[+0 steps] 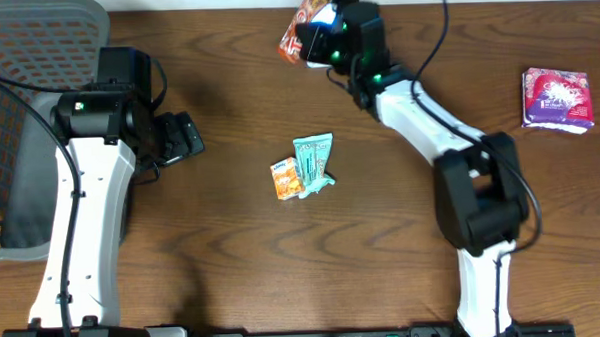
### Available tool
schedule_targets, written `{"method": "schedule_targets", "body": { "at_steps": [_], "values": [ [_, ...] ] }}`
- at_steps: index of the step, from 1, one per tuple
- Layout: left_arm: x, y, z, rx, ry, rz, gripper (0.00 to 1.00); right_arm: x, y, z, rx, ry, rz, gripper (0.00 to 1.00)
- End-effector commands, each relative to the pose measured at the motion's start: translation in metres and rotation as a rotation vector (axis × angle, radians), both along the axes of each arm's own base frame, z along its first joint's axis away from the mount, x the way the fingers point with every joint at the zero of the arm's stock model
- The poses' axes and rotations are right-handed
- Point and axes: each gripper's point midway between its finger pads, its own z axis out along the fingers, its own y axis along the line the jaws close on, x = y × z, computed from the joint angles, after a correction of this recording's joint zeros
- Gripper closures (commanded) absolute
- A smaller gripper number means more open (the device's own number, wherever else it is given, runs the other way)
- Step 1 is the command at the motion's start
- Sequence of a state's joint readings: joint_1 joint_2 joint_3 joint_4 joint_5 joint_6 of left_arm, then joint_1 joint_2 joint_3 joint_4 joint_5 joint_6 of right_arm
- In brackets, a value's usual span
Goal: Scan the item barcode
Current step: 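Lift the wrapper up toward the scanner with the right gripper, then carry the wrapper to the right table edge and release it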
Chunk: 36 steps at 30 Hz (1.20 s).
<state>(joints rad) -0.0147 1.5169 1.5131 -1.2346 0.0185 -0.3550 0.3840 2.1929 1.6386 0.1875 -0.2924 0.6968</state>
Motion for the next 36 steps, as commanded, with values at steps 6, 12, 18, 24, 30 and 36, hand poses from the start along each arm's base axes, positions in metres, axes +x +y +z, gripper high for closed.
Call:
{"method": "schedule_targets", "body": {
  "at_steps": [6,12,18,24,30,36],
  "values": [
    [-0.002,0.004,-0.003,0.016,0.016,0.003,0.02,0.011,-0.015,-0.027,0.022,0.025,0.061,0.99],
    [-0.002,0.004,-0.003,0.016,0.016,0.003,0.02,0.026,-0.052,-0.016,0.039,0.043,0.034,0.99],
    [-0.002,0.004,-0.003,0.016,0.016,0.003,0.02,0.037,-0.141,0.011,-0.015,0.079,-0.060,0.99],
    [-0.002,0.004,-0.003,0.016,0.016,0.003,0.02,0.009,-0.281,0.008,-0.193,0.239,-0.279,0.99],
    [-0.002,0.004,-0.003,0.016,0.016,0.003,0.02,-0.042,-0.392,-0.023,-0.283,0.433,-0.399,0.99],
    [-0.002,0.004,-0.003,0.016,0.016,0.003,0.02,-0.084,-0.464,-0.042,-0.361,0.564,-0.523,0.52]
  ]
}}
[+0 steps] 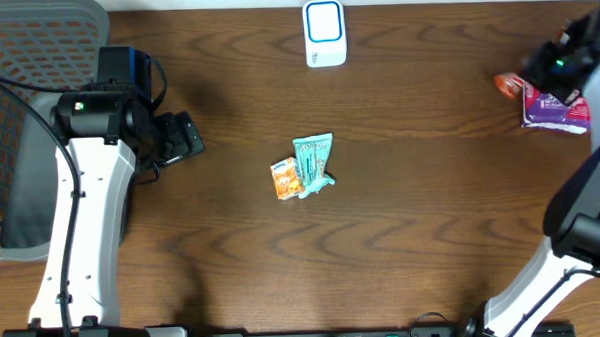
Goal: Scan the item barcode
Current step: 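Carry the wrapper to the right table edge and release it, then reach the right gripper to the green pack and grasp it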
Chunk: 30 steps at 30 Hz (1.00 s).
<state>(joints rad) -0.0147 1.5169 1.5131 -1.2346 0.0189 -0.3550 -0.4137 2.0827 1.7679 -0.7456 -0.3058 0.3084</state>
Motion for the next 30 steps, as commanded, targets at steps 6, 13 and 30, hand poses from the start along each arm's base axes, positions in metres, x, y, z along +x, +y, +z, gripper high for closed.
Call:
{"method": "schedule_targets", "body": {
  "at_steps": [6,13,30],
  "values": [
    [-0.002,0.004,-0.003,0.017,0.016,0.003,0.02,-0.021,-0.024,0.002,-0.023,0.031,0.011,0.01],
    [-0.002,0.004,-0.003,0.017,0.016,0.003,0.02,-0.012,0.045,0.016,0.183,-0.059,0.239,0.01],
    [-0.002,0.004,-0.003,0.017,0.016,0.003,0.02,-0.070,0.288,-0.029,0.204,0.194,0.816,0.01]
  ]
}}
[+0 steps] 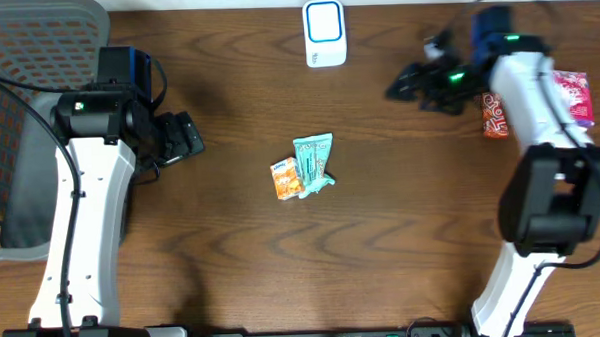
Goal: Scan the item barcode
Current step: 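Reach the right gripper to the green pack and grasp it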
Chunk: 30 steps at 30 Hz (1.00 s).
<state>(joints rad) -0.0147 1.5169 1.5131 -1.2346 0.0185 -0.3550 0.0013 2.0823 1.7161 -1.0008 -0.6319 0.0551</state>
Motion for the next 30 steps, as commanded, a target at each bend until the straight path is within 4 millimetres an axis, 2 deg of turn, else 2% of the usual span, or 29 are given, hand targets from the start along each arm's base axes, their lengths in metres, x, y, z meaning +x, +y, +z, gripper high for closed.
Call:
{"method": "schedule_targets", "body": {
  "at_steps": [1,5,8,12,15,17,18,21,26,30],
  "values": [
    [-0.002,0.004,-0.003,0.016,0.016,0.003,0.02,-0.025,0.038,-0.020,-0.073,0.025,0.119,0.01],
    [-0.002,0.004,-0.003,0.016,0.016,0.003,0.02,-0.049,0.088,-0.039,-0.074,0.075,0.163,0.01],
    [-0.002,0.004,-0.003,0.016,0.016,0.003,0.02,-0.062,0.117,-0.051,-0.066,0.104,0.148,0.06],
    [-0.002,0.004,-0.003,0.016,0.016,0.003,0.02,-0.072,0.139,-0.065,-0.056,0.118,0.129,0.15],
    [-0.002,0.004,-0.003,0.016,0.016,0.003,0.02,-0.079,0.145,-0.077,-0.079,0.136,0.097,0.27],
    [-0.002,0.004,-0.003,0.016,0.016,0.003,0.02,-0.084,0.145,-0.085,-0.098,0.150,0.077,0.39],
    [-0.002,0.004,-0.003,0.016,0.016,0.003,0.02,-0.086,0.147,-0.087,-0.097,0.149,0.084,0.51],
    [-0.002,0.004,-0.003,0.016,0.016,0.003,0.02,-0.093,0.150,-0.090,-0.102,0.160,0.096,0.98],
    [-0.002,0.004,-0.003,0.016,0.016,0.003,0.02,-0.096,0.160,-0.076,0.005,0.161,0.159,0.99],
    [-0.002,0.004,-0.003,0.016,0.016,0.003,0.02,-0.082,0.157,-0.052,0.121,0.040,0.281,0.99]
  ]
}}
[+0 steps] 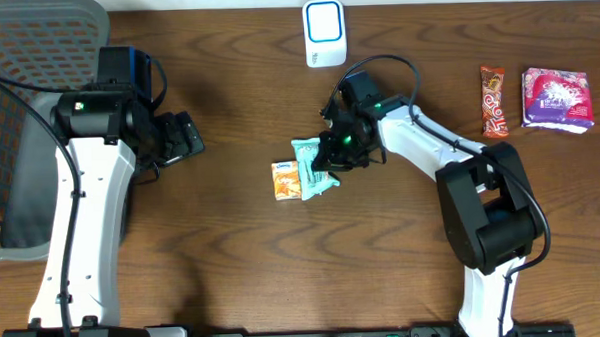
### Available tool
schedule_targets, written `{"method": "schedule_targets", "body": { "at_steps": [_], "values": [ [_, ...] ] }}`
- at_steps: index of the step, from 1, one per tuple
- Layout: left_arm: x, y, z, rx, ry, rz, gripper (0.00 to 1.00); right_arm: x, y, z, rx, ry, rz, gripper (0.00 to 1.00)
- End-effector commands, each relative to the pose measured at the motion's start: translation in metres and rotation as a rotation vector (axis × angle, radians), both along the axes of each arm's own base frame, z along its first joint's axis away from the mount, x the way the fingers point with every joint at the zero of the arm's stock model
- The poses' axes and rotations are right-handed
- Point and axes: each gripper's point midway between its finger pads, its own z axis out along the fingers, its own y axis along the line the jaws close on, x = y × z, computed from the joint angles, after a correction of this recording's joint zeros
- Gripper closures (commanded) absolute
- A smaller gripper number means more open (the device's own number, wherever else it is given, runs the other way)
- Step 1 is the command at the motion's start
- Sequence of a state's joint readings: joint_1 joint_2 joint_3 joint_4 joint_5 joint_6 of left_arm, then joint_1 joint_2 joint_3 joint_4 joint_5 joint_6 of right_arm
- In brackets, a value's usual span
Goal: Scan the item barcode
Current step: 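Reach the right gripper to the green pack and grasp it, then hold the green pack up in front of the scanner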
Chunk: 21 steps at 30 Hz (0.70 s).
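Observation:
The white scanner (324,33) with a blue-rimmed window stands at the table's far edge. A teal packet (308,166) and a small orange packet (285,179) lie side by side mid-table. My right gripper (326,160) is low over the teal packet's right edge, its fingers seemingly open around it; the wrist hides the contact. The left gripper (186,137) rests open and empty at the left, far from the items.
A red-orange snack bar (493,102) and a pink packet (556,98) lie at the far right. A grey mesh basket (26,58) fills the back left corner behind the left arm.
My right gripper has gone from the right side near the snack bar to the middle, and now sits down on the teal packet. The snack bar lies upright beside the pink packet. Left arm unchanged.
My right gripper first held the red-orange snack bar over the scanner. Then it had the bar at the far right by the pink packet. Then the bar lay there, released, with the gripper drawn away. Now the gripper is at the teal packet.

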<state>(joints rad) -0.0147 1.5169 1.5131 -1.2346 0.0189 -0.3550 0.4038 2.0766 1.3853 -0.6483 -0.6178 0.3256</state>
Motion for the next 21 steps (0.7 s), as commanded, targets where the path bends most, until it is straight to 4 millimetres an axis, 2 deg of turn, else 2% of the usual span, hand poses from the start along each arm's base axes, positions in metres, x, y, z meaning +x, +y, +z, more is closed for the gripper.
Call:
{"method": "schedule_targets", "body": {
  "at_steps": [1,5,10,14,17,21],
  "values": [
    [-0.002,0.004,-0.003,0.017,0.016,0.003,0.02,0.015,-0.003,0.033,0.153,-0.108,0.092,0.99],
    [-0.002,0.004,-0.003,0.017,0.016,0.003,0.02,0.045,-0.025,0.062,0.255,-0.219,0.068,0.99],
    [-0.002,0.004,-0.003,0.017,0.016,0.003,0.02,0.086,-0.050,0.078,0.289,-0.379,0.012,0.99],
    [-0.002,0.004,-0.003,0.017,0.016,0.003,0.02,0.115,-0.056,0.092,0.295,-0.516,-0.017,0.99],
    [-0.002,0.004,-0.003,0.017,0.016,0.003,0.02,0.150,-0.059,0.101,0.225,-0.614,-0.152,0.99],
    [-0.002,0.004,-0.003,0.017,0.016,0.003,0.02,0.194,-0.072,0.117,0.145,-0.682,-0.475,0.99]
  ]
}}
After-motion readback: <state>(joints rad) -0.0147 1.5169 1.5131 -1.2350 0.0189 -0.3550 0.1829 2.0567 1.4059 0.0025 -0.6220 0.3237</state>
